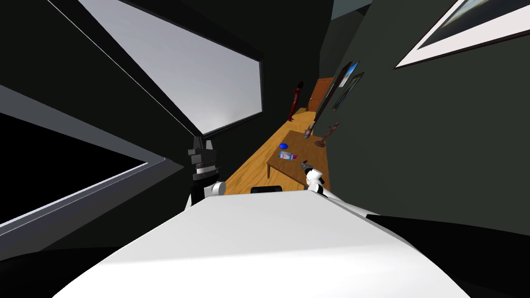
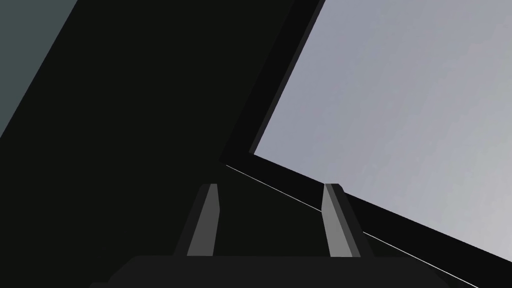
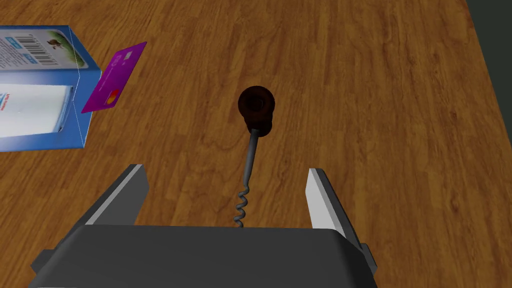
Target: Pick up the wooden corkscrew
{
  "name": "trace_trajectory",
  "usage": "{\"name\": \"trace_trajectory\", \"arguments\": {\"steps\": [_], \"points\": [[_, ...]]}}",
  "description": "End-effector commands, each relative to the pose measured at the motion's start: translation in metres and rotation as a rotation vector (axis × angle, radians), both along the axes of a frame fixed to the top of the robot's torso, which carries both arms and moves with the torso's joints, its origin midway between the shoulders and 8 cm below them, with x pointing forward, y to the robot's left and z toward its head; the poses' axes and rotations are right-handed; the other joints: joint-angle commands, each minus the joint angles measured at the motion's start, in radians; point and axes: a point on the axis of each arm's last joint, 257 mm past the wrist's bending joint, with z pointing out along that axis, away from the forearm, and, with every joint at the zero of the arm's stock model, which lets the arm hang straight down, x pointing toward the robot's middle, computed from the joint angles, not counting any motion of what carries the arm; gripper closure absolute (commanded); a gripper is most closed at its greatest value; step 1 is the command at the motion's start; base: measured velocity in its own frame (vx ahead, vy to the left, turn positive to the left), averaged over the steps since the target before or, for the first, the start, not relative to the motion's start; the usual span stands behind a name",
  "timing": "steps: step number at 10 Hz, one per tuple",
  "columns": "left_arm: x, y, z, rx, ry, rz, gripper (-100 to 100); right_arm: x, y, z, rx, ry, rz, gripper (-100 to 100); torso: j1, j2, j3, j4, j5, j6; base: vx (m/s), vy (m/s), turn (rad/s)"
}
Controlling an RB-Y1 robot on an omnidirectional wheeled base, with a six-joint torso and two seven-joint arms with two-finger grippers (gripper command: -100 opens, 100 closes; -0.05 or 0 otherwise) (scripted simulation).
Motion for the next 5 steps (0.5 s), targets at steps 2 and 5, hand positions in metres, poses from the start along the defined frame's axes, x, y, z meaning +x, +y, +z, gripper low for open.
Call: {"name": "trace_trajectory", "arguments": {"steps": [2,5], "points": [[0.000,0.000,0.000,0.000,0.000,0.000,0,-0.003,0.015,-0.014,0.084,-0.005,-0.018,-100,0.001,-0.001,0.000,0.000,0.000,0.000,-0.004,-0.033,0.000],[0.000,0.000,0.000,0.000,0.000,0.000,0,-0.007,0.031,-0.030,0.179,-0.012,-0.039,-100,0.000,0.000,0.000,0.000,0.000,0.000,-0.013,-0.041,0.008]]}}
